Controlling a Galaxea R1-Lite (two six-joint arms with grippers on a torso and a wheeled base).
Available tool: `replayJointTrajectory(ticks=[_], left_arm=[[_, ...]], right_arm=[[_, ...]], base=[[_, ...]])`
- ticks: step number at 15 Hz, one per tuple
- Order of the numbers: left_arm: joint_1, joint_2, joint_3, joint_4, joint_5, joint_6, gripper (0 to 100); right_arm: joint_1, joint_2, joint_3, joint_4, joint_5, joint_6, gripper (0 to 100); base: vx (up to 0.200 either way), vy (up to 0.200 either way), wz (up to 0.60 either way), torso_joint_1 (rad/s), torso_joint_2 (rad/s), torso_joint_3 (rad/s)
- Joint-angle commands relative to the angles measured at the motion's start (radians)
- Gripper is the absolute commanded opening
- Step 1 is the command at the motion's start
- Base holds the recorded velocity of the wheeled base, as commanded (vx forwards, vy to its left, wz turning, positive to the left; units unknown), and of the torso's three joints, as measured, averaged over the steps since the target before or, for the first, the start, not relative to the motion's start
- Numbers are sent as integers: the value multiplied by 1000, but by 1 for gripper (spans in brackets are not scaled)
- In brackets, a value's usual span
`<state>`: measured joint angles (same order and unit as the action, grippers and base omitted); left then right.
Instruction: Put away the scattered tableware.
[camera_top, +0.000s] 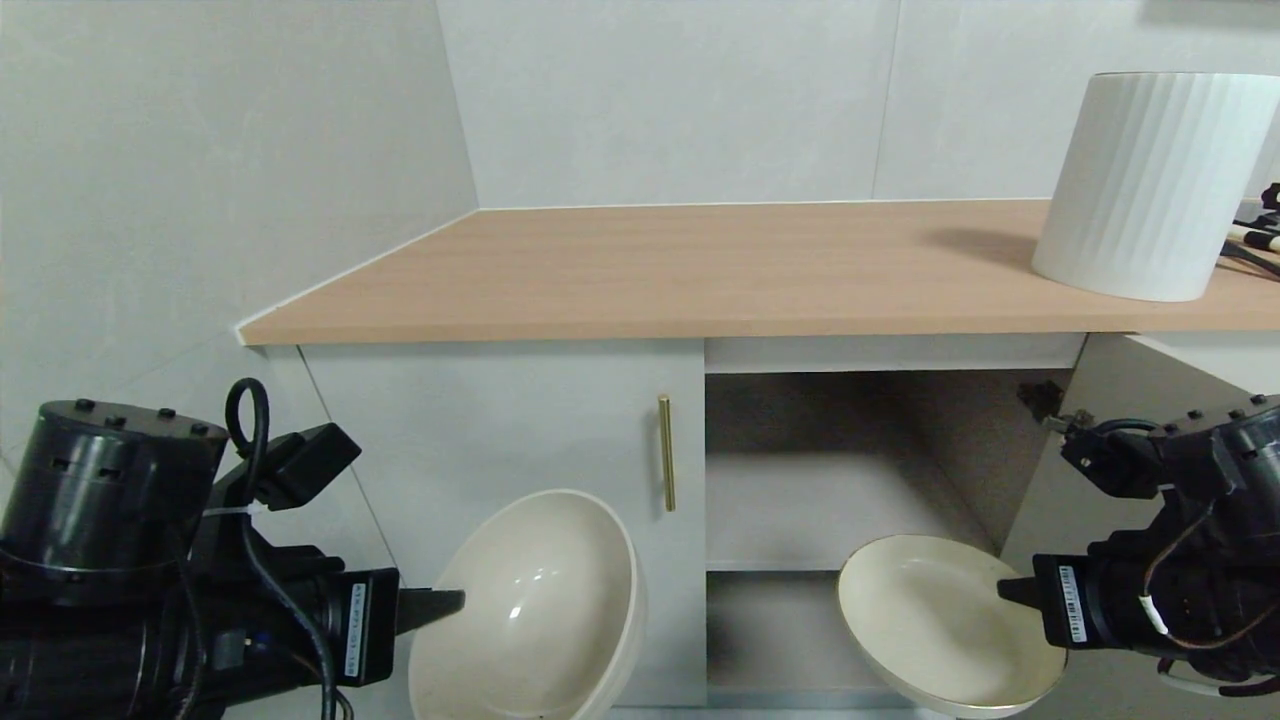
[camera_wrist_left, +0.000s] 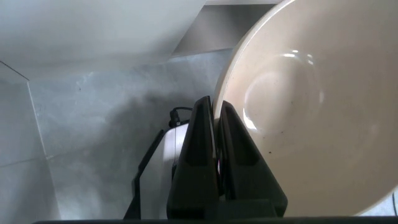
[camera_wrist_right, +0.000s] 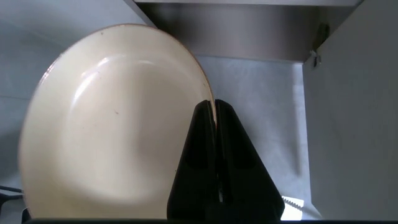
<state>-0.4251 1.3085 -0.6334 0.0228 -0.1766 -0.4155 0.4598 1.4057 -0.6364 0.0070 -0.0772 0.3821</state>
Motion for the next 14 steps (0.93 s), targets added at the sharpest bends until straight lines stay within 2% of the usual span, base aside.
replayJointTrajectory(ticks=[1,5,8,12,14], left_arm=[[-3,3,1,0,0,0,0],[-3,12,-2,-1,0,1,0],[-6,43,-17,-4,-1,1,0],[-11,84,-34,-12,2,1,0],[-11,86,-40,-12,3,1,0]], right_arm=[[0,2,0,-1,1,0,0],[0,45,-8,-10,2,0,0],[-4,203,-14,-105,-3,4,0],[-61,490,-23,-433,-9,12,0],[-90,584,-43,-555,-22,3,0]], base=[[0,0,0,-22,76,41],[0,0,0,0,0,0],[0,0,0,0,0,0],[0,0,0,0,0,0],[0,0,0,0,0,0]])
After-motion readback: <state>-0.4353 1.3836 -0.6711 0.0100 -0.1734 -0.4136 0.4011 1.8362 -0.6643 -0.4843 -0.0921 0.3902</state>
